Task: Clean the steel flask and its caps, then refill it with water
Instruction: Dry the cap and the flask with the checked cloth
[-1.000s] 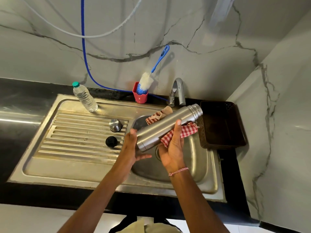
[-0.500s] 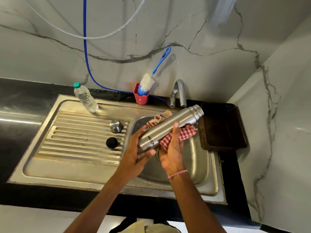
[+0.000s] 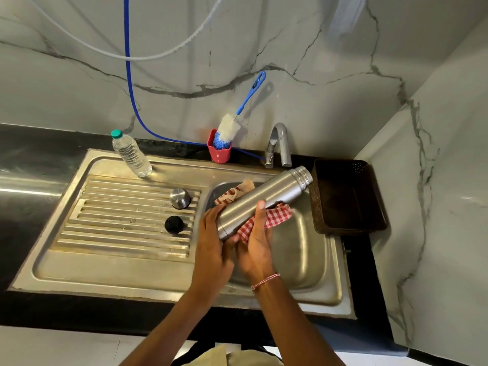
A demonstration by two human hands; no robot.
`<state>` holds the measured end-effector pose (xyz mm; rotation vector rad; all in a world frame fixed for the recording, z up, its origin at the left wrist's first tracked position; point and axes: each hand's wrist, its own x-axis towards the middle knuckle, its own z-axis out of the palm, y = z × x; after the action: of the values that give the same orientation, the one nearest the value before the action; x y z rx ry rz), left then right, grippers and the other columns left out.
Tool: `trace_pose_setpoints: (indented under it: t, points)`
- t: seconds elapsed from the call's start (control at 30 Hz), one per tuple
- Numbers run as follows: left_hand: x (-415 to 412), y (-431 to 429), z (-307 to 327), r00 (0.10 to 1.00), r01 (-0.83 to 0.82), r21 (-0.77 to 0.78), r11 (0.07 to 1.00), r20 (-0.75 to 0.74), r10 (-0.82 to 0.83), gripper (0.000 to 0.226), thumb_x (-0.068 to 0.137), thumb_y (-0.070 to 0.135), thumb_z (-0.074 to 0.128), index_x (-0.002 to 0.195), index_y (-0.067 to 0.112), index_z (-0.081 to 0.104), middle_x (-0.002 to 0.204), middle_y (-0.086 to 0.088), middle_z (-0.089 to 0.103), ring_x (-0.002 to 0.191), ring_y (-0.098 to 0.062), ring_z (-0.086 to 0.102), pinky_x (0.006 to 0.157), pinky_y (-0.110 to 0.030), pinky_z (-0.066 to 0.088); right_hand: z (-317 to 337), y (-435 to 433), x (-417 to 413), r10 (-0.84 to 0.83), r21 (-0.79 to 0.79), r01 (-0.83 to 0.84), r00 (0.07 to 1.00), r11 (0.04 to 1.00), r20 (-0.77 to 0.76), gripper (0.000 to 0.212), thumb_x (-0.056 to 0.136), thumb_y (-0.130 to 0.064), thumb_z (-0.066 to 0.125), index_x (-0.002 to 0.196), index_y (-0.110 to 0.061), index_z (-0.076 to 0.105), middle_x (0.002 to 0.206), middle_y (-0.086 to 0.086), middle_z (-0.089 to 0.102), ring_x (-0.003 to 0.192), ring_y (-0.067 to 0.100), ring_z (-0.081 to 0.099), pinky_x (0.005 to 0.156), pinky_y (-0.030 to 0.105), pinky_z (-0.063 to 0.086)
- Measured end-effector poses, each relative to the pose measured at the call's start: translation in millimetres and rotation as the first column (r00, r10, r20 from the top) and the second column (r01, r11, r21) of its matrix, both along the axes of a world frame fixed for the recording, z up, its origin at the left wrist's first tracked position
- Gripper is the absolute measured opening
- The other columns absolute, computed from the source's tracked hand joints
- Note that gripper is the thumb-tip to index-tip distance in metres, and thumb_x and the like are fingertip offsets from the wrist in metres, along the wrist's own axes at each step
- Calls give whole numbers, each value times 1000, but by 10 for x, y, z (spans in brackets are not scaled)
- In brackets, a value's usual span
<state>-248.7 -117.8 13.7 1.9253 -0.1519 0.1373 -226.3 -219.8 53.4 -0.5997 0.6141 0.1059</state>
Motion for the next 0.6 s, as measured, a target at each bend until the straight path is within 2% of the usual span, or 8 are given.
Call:
trace_pose_setpoints:
  t: [0.07,0.1,0.2,0.23,0.3,0.37,0.47,0.6]
  points:
    - [-53,-26,-11,997,-36,72,997,67,31,72,94,3,63,157,15,30,159,-1,26,148,-16,34,112,-36,47,-30,42,-62,5,74,0,998,997,-67,62,84,-40,70,137,-15,53,115,17,73,99,31,73,65,37,62]
    - [-81,-6,-30,999,1,34,999,53,-2,73,96,9,64,159,16,27,161,1,24,150,-17,33,111,-39,48,-48,38,-79,10,81,-4,997,997,-73,62,83,-39,71,137,-15,53,116,17,72,99,32,74,66,37,62]
    - [-138,123,-72,982,65,-236,970,-155,-103,82,97,55,57,162,30,14,162,1,26,146,-15,40,108,-38,50,-78,-19,-72,34,-2,-35,997,999,-66,77,72,-43,81,139,-20,52,123,14,70,106,30,71,79,43,62]
    - [-128,161,-47,964,14,-312,950,-250,-96,85,92,69,52,161,35,17,160,-1,32,142,-15,47,105,-37,53,-92,-48,-53,38,-44,-42,997,998,-69,78,69,-43,82,138,-22,52,122,12,71,109,28,70,89,45,59]
    - [-99,185,27,907,-79,-437,896,-404,-117,89,83,82,53,155,32,35,148,-7,53,127,-23,63,94,-35,59,-118,-100,-27,52,-105,-56,998,993,-39,72,73,-37,79,138,-22,52,118,10,73,110,27,70,93,43,58]
    - [-65,181,123,886,-86,-492,866,-435,-159,68,89,67,59,142,25,52,132,-7,68,116,-28,69,85,-30,61,-94,-112,-25,69,-114,-65,997,991,24,70,77,-33,75,140,-17,50,120,13,72,111,30,69,89,41,59]
    - [-50,169,199,889,-68,-532,844,-416,-191,41,100,34,56,139,20,56,128,1,70,122,-23,67,90,-26,58,-86,-94,-39,65,-110,-57,996,992,66,80,70,-37,81,141,-16,50,123,15,70,112,32,68,87,40,59]
    - [-148,124,96,932,-75,-377,923,-357,-70,64,88,51,72,140,23,48,130,5,68,120,-18,67,94,-34,59,-121,-36,-56,46,-100,-40,998,994,52,97,58,-48,94,140,-18,52,127,19,66,116,38,65,69,36,61]
